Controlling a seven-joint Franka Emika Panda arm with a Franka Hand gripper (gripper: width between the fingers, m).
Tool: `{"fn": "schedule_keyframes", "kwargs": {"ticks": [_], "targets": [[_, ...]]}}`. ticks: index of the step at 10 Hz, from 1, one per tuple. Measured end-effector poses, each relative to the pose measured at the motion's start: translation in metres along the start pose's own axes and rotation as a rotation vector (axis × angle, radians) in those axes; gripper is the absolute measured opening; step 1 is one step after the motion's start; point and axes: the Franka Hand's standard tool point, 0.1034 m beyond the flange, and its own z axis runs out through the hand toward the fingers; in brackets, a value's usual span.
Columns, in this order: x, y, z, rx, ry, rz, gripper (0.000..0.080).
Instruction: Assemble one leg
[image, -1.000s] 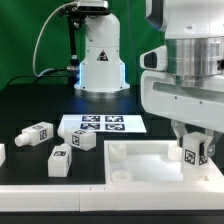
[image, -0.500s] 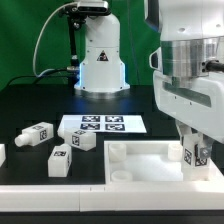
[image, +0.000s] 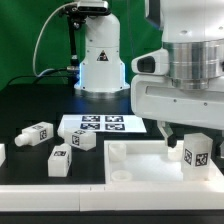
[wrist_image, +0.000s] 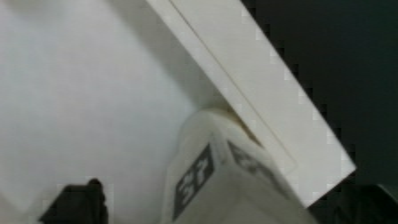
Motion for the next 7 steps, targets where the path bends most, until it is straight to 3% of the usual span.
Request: {"fn": "schedule_keyframes", "kwargs": {"ticks": [4, 5, 7], "targets": [[0.002, 0.001, 0.000, -0.008, 0.011, -0.345, 0.0649], [0.002, -0.005, -0.001, -0.016, 0.041, -0.525, 0.0649], [0.001, -0.012, -0.001, -0.007, 0.076, -0.564, 0.0649]]}}
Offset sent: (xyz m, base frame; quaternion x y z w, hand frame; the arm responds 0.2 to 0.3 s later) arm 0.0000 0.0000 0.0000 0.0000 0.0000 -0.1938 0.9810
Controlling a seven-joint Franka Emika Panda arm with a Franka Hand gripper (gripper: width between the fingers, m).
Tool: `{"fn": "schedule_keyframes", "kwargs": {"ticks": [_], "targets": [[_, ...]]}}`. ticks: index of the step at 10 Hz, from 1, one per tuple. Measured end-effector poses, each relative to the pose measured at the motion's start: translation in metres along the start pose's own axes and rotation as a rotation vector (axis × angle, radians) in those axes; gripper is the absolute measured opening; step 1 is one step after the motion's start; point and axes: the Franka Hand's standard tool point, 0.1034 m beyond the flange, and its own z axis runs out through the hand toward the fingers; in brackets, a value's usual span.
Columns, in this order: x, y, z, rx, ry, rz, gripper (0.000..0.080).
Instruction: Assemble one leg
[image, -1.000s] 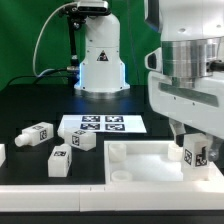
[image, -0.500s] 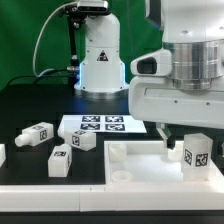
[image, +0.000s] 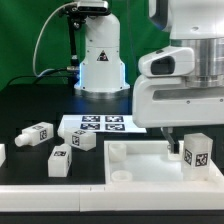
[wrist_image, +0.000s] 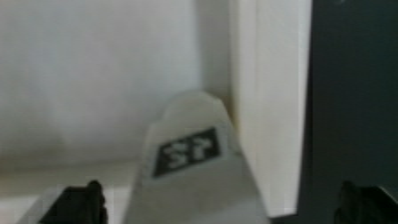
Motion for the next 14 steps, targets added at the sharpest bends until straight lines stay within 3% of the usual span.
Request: {"fn": "schedule_keyframes", "kwargs": {"ticks": [1, 2, 3, 5, 8, 12, 14], "targets": [[0.000, 0.001, 0.000, -0.001, 0.000, 0.011, 0.0553], [0.000, 0.001, 0.000, -0.001, 0.000, 0.018, 0.0553], [0.001, 0.003, 0.000, -0.003, 0.001, 0.053, 0.0334], [0.001, 0.006, 0.001, -0.005, 0.004, 0.224, 0.0289], [0.001, 0.008, 0.001, -0.002, 0.018, 0.461, 0.0289], [0.000, 0.010, 0.001, 0.027, -0.023, 1.140, 0.0289], [0.000, 0.012, 0.001, 0.042, -0.037, 1.261, 0.0289]]}}
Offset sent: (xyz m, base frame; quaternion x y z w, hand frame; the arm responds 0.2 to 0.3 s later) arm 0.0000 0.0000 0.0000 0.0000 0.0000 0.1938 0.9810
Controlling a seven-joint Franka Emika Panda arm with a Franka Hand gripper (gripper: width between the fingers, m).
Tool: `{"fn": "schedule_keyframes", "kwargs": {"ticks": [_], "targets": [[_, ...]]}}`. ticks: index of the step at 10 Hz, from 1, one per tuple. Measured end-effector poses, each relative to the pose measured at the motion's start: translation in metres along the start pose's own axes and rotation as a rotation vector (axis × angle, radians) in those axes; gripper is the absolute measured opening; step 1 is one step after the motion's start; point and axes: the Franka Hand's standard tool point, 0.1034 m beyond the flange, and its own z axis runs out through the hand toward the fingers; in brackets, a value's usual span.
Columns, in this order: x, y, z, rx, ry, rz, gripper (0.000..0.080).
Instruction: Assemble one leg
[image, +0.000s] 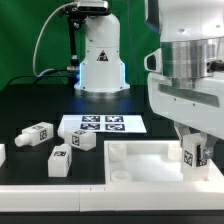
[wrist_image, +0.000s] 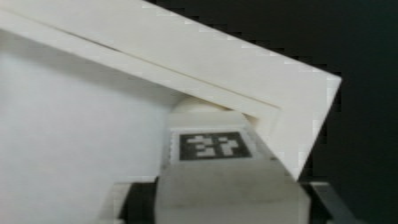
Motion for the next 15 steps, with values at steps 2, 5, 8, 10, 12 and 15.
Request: {"fn": "schedule_keyframes", "kwargs": {"ticks": [2, 5, 8, 10, 12, 15], "targets": [[-0.002, 0.000, 0.000, 0.001, -0.001, 0.065, 0.0289], [-0.002, 0.000, 0.000, 0.005, -0.012, 0.263, 0.0289], [-0.001, 0.000, 0.001, 0.031, -0.050, 0.510, 0.0289], [-0.001, 0.000, 0.002, 0.030, -0.048, 0.449, 0.0289], [-0.001, 0.000, 0.001, 0.038, -0.044, 0.245, 0.0529], [-0.006, -0.009, -0.027, 0.061, -0.058, 0.160, 0.0645]]}}
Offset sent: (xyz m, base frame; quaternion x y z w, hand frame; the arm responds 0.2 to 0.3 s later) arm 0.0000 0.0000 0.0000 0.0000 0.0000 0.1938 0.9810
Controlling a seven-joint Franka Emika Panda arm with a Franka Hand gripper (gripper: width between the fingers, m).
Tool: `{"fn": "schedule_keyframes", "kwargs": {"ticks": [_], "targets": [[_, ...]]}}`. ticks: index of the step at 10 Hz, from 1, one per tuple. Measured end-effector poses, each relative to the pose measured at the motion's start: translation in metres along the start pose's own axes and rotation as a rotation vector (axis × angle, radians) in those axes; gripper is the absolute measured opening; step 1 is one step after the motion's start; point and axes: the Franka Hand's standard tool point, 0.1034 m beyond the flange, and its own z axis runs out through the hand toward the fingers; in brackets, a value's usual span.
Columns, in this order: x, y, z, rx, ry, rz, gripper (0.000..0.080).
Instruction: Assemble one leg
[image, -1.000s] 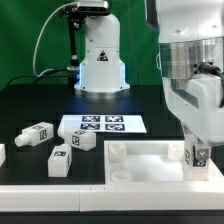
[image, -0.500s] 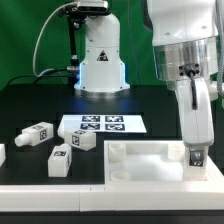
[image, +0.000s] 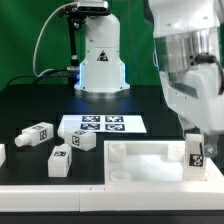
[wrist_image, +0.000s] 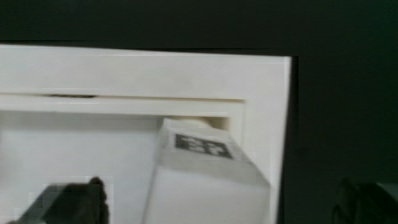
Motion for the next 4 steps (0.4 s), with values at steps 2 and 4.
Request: {"fn": "schedule_keyframes", "kwargs": {"ticks": [2, 4], "targets": [[-0.0148, -0.0040, -0.0198, -0.038, -0.036, -0.093, 0.0649], [-0.0120, -0.0042, -0.0150, -0.028, -0.030, -0.085, 0.0649]]}}
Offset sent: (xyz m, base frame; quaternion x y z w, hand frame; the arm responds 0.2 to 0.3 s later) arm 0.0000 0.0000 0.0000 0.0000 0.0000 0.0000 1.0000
